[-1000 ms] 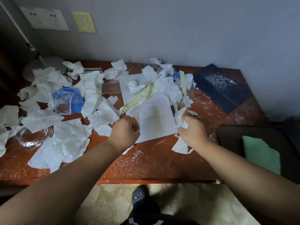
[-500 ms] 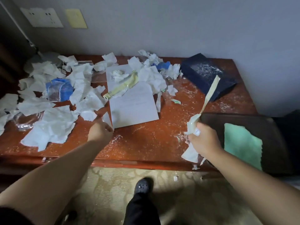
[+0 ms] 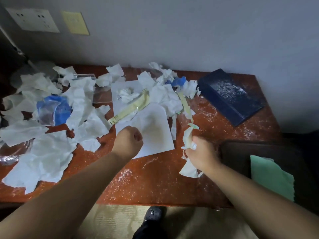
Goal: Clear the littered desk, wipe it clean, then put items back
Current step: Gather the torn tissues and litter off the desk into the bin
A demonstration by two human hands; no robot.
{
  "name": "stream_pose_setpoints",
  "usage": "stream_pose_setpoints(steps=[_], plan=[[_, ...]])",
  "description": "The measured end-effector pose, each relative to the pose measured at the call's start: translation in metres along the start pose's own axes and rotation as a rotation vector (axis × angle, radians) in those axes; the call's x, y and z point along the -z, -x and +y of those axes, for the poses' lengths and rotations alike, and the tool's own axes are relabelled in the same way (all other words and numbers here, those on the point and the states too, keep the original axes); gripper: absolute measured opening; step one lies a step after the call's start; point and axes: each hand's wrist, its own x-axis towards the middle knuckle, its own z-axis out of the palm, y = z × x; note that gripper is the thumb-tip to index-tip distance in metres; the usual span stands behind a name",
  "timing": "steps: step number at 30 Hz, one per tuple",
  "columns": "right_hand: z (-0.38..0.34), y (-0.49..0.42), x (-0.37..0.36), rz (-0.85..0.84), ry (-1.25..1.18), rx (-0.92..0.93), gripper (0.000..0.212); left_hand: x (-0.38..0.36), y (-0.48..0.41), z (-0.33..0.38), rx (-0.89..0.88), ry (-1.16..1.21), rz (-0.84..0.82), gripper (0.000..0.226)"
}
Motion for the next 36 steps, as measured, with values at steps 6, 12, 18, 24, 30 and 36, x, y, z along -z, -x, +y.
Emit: stream_pose_setpoints(steps=[6,12,18,24,30,36], plan=[[0.054,0.006,0.066,0.141,-0.015,-0.113,0.021,-0.046,-0.012,0.109,-0.322,0.016,-0.09,0.013],[0.161,0.05,0.157,0.281,0.02,-0.205,0.012,-0.132,0.029,0.221,-0.59,0.025,-0.198,0.009],[0.274,0.113,0.238,0.305,0.047,-0.191,0.01,-0.222,0.1,0.331,-0.699,0.057,-0.239,0.012],[0.364,0.159,0.297,0.316,0.066,-0.224,0.029,-0.293,0.17,0.416,-0.711,0.134,-0.311,0.016],[0.417,0.16,0.317,0.305,0.027,-0.244,0.005,-0.32,0.164,0.442,-0.563,0.042,-0.299,0.017],[0.443,0.119,0.328,0.218,0.003,-0.195,0.01,-0.351,0.133,0.463,-0.376,0.131,-0.265,0.017]])
